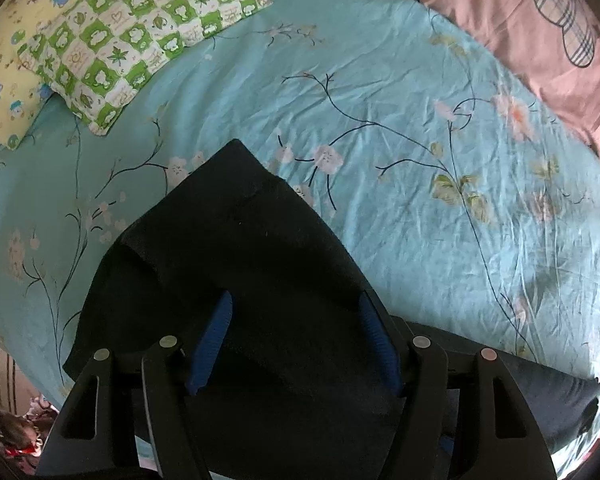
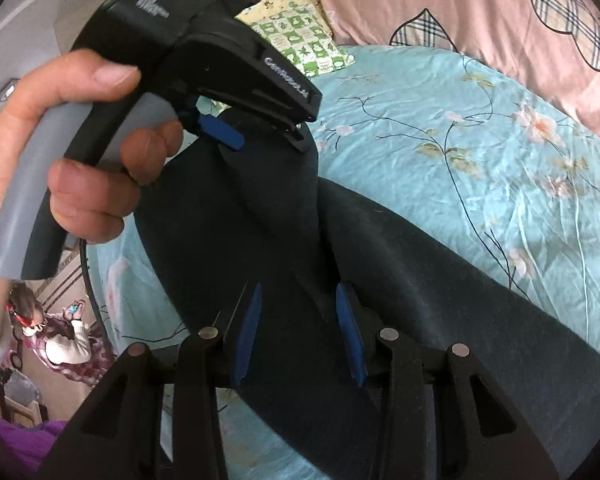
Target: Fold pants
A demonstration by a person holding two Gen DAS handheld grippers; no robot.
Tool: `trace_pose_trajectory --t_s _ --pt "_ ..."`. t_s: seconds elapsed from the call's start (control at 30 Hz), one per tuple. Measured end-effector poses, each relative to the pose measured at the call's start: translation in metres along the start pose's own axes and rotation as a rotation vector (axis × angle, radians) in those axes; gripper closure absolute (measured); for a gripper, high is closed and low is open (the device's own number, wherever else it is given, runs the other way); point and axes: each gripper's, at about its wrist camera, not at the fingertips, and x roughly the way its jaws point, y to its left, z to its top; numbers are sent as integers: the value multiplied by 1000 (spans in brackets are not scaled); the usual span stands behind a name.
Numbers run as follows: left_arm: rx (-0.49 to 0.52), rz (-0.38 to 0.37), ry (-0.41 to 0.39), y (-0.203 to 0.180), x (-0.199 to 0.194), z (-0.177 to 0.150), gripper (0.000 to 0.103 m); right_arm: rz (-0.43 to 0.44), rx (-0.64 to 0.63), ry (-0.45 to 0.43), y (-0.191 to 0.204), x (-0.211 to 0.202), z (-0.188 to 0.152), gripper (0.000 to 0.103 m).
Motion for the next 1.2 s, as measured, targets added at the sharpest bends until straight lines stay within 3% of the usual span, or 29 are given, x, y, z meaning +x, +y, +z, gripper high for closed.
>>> trace_pose_trajectory --t_s 0.1,0.17,0.23,0.27,0.37,0.47,0.5,0.57,0.63,0.87,0.97,1.07,1.2 --pt "20 28 -1 -4 2 4 39 8 -14 -1 0 4 1 63" --pt "27 29 9 -6 6 4 56 13 -35 0 2 5 0 65" --pt "30 16 27 -4 11 3 100 22 -55 0 4 7 1 76" --pt "29 4 27 -2 11 2 99 22 -63 1 5 8 0 85" --pt "20 -15 -19 5 5 -2 102 16 -63 -4 3 7 -1 95" --pt "-12 -66 -35 14 -2 -6 103 29 -48 -15 1 4 -1 97" --pt "-36 -102 -16 18 -2 -6 102 31 -44 -18 1 3 -1 97" --pt "-50 -138 39 20 3 -4 81 43 -40 -11 3 4 0 97" --pt "-43 -139 68 16 5 0 37 41 -43 -6 4 5 0 97" --pt "-3 32 46 -6 4 8 31 83 -85 -26 16 1 1 97" --pt "10 51 67 -13 7 8 31 126 -148 -65 27 -8 1 97" --pt "33 60 82 -23 10 8 31 88 -185 -62 34 -8 1 97" --pt "52 89 123 -31 25 14 30 84 -127 -59 22 -6 0 97"
